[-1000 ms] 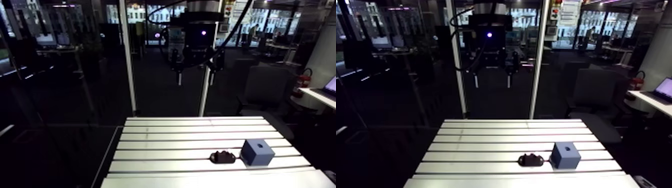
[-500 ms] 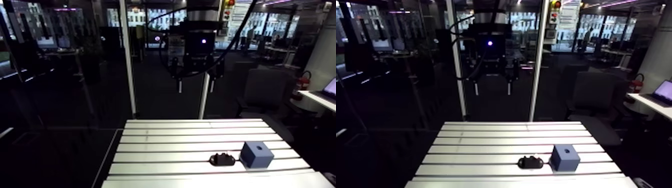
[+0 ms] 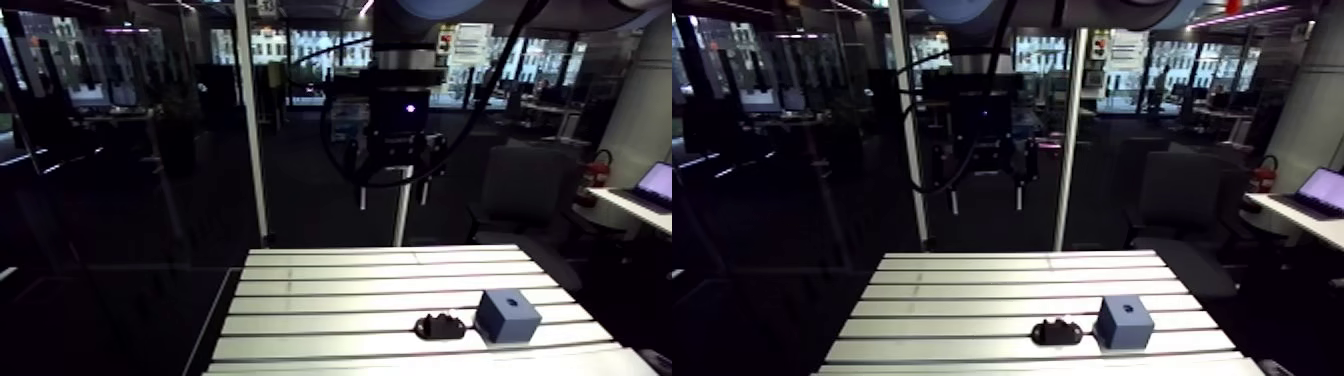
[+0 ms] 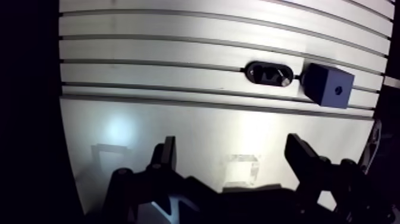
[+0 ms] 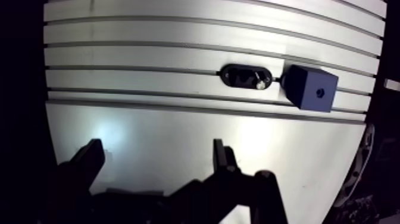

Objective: Pick up the M10 bolt and insert it into the hex recess until seated.

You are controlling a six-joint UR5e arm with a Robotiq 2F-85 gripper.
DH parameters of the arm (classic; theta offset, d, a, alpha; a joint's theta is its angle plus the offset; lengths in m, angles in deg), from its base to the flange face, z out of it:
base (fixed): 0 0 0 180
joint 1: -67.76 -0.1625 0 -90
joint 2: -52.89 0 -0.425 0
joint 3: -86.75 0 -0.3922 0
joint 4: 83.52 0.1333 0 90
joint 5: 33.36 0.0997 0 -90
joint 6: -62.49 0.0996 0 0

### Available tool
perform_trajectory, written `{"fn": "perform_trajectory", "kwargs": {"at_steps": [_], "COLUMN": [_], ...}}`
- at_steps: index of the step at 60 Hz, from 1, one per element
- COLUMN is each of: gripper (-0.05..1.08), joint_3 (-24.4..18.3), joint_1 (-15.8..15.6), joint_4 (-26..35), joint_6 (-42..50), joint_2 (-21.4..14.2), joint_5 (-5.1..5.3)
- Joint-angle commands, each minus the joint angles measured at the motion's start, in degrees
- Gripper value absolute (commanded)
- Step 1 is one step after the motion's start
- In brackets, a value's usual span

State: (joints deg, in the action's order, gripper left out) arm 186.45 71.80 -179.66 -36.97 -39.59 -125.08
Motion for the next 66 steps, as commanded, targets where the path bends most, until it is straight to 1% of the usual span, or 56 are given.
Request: {"fn": "perform_trajectory", "kwargs": {"at_steps": [1,12,13,14,16,17,18,22,27,31,40,42,47,49,51,52,57,66], "gripper": [0.01,0.01,0.01,0.01,0.01,0.01,0.01,0.01,0.01,0.01,0.01,0.01,0.01,0.01,0.01,0.01,0.01,0.01], "joint_3": [1.90,3.47,3.97,3.97,5.09,5.09,5.70,6.61,7.70,7.89,8.86,9.05,9.23,9.56,9.56,9.96,10.85,12.58], "joint_1": [2.06,3.82,4.16,4.16,4.86,4.86,5.36,6.18,6.99,7.18,8.73,9.68,10.80,11.94,11.94,12.63,14.18,14.59], "joint_4": [-3.35,-4.76,-6.07,-6.07,-9.49,-9.49,-11.19,-13.27,-14.03,-14.11,-15.86,-16.62,-17.00,-17.41,-17.41,-17.83,-19.33,-20.64], "joint_6": [-1.51,-4.36,-4.46,-4.46,-4.71,-4.71,-4.74,-4.74,-6.19,-7.05,-9.98,-11.32,-11.84,-11.94,-11.94,-12.02,-12.04,-11.70], "joint_2": [-0.11,-0.11,-0.11,-0.11,-0.11,-0.11,-0.11,-0.11,-0.11,-0.11,0.30,0.58,0.68,0.77,0.77,0.85,0.86,0.95], "joint_5": [-0.08,0.09,0.10,0.10,0.10,0.10,0.10,0.27,0.28,0.27,0.36,0.35,0.36,0.45,0.45,0.45,0.45,0.52]}}
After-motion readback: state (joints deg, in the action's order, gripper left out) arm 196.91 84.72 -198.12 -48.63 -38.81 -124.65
